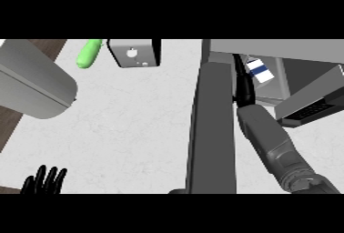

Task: Pick up the milk, place it into the microwave and close the microwave

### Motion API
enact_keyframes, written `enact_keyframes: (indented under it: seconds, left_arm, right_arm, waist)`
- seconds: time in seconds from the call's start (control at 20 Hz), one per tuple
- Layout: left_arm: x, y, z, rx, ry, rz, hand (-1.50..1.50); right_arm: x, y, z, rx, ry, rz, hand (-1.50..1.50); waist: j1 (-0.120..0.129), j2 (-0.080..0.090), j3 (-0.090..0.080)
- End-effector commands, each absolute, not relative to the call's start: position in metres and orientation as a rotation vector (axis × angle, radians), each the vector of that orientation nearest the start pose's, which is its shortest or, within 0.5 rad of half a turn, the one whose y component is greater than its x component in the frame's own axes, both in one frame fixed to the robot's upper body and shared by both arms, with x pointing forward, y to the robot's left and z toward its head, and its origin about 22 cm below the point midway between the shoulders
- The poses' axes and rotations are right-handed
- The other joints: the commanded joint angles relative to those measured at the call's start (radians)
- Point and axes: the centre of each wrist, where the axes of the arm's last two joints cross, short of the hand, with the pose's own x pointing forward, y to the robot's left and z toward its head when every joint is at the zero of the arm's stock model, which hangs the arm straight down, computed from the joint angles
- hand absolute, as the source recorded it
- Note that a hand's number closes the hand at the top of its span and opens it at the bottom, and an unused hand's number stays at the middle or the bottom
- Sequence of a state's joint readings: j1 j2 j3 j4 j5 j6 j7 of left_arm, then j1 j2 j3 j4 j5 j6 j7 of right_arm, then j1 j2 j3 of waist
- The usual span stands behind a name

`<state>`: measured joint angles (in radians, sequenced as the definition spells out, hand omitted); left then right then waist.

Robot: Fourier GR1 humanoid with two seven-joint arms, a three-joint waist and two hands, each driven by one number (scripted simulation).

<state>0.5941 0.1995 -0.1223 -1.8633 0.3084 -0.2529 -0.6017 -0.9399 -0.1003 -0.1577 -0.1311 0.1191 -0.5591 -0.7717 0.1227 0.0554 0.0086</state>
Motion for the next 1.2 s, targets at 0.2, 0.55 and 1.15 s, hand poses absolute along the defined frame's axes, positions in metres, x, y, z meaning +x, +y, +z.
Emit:
enact_keyframes:
  seconds: [0.2,0.55,1.15]
  left_arm:
    - [0.083,0.272,-0.019,-0.245,-1.897,0.101,-1.50]
    - [0.078,0.275,-0.014,-0.224,-1.876,0.112,-1.50]
    - [0.078,0.259,-0.010,-0.239,-1.795,0.015,-1.50]
  right_arm:
    - [0.372,-0.206,-0.071,-0.340,-1.825,0.162,-1.50]
    - [0.336,-0.187,-0.110,-0.262,-1.866,0.111,-1.50]
    - [0.295,-0.236,-0.141,-0.042,-1.849,0.111,-1.50]
  waist:
    - [-0.033,-0.018,-0.003]
    - [-0.067,-0.033,-0.005]
    - [-0.106,-0.049,-0.007]
